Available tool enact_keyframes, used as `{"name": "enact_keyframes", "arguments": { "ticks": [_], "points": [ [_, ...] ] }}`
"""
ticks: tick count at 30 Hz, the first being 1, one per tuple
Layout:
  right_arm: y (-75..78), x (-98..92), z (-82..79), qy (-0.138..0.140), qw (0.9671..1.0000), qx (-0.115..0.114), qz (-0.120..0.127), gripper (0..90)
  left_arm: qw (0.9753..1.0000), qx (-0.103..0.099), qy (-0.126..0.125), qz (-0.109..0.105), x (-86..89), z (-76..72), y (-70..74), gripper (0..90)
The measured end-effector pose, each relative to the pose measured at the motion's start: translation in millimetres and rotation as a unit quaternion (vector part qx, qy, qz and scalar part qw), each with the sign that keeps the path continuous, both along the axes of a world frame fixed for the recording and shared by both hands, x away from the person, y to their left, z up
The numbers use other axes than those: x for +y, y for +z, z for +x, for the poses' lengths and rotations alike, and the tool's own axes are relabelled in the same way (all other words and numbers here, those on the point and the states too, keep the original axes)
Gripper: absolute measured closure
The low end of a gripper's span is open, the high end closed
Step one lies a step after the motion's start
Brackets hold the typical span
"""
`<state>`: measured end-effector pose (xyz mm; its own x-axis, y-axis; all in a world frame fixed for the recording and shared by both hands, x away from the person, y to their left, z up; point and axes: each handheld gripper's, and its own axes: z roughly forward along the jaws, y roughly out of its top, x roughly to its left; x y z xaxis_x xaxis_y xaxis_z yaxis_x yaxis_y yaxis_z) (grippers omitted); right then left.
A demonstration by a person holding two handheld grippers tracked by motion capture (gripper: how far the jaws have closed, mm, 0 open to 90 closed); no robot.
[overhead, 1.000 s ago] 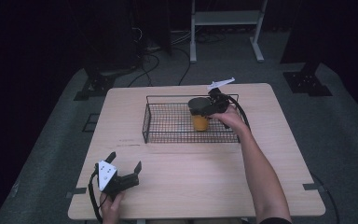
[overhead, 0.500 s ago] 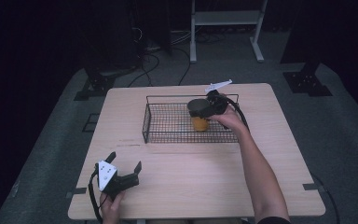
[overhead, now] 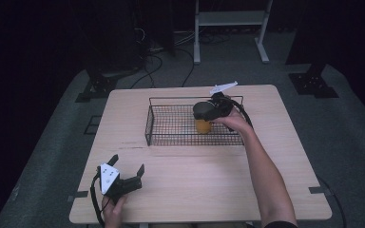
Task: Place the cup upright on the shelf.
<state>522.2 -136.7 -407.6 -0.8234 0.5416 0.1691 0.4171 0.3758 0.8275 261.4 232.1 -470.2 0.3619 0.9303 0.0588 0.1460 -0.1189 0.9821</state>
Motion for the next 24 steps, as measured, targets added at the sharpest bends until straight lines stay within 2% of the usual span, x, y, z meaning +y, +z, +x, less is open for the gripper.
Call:
{"name": "enact_keyframes", "arguments": {
  "ticks": [19,24],
  "points": [
    [-0.4,-0.9,-0.5,-0.013,0.9999,0.003,0.002,3.5,1.0000,0.001,-0.001,0.000,0.0,0.2,0.1,0.0],
    [1.4,-2.2,-1.3,-0.015,0.9998,0.002,0.009,2.6,1.0000,0.001,0.000,-0.002,0.4,0.4,0.1,0.0]
  ]
}}
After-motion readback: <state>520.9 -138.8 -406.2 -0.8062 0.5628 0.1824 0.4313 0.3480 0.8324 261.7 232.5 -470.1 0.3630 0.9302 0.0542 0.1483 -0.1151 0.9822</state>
